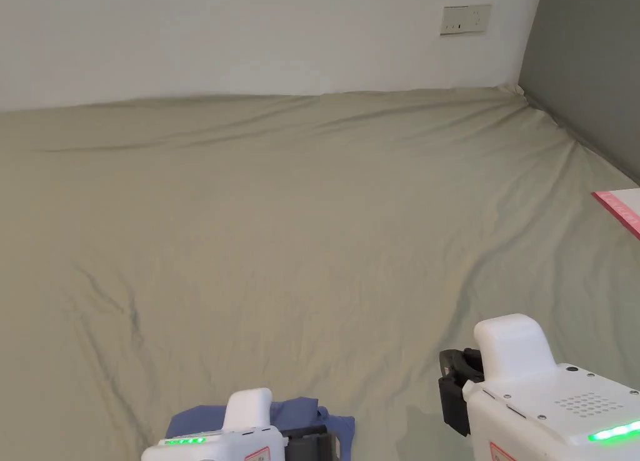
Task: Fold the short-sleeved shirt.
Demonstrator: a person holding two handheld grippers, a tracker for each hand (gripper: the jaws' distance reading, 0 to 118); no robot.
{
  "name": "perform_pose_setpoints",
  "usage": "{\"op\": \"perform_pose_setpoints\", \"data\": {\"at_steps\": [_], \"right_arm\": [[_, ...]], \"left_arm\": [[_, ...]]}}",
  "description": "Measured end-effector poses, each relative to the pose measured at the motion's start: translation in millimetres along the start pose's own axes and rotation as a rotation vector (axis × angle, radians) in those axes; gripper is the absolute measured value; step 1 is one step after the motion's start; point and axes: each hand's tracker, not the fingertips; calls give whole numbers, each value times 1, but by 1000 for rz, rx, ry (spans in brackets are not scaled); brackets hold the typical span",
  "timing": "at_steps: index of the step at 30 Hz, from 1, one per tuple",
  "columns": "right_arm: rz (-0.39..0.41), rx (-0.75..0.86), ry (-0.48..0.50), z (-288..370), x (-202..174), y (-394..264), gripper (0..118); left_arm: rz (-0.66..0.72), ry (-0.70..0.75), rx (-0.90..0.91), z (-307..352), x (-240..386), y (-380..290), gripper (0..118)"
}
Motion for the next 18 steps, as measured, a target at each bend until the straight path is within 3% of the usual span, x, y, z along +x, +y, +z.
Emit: {"op": "perform_pose_setpoints", "data": {"at_steps": [1,2,3,4,6,8,15,18], "right_arm": [[-1,-1,0,0,-2,1,2],[0,0,0,1,-4,2,2],[2,1,0,1,-5,2,2],[4,2,1,1,-6,2,2],[11,5,5,4,-12,5,2],[21,8,4,5,-16,5,2],[42,12,-6,7,-11,3,2],[42,7,-17,7,-3,0,2]], "left_arm": [[-16,18,36,8,-2,1,75],[-32,52,68,16,-5,2,46],[-55,93,91,20,-8,2,26],[-88,143,113,25,-10,2,12],[-158,232,141,29,-15,-1,0],[-247,369,144,22,-16,-5,0],[-299,298,44,-38,-3,-29,0],[-387,384,64,-56,15,-40,0]]}}
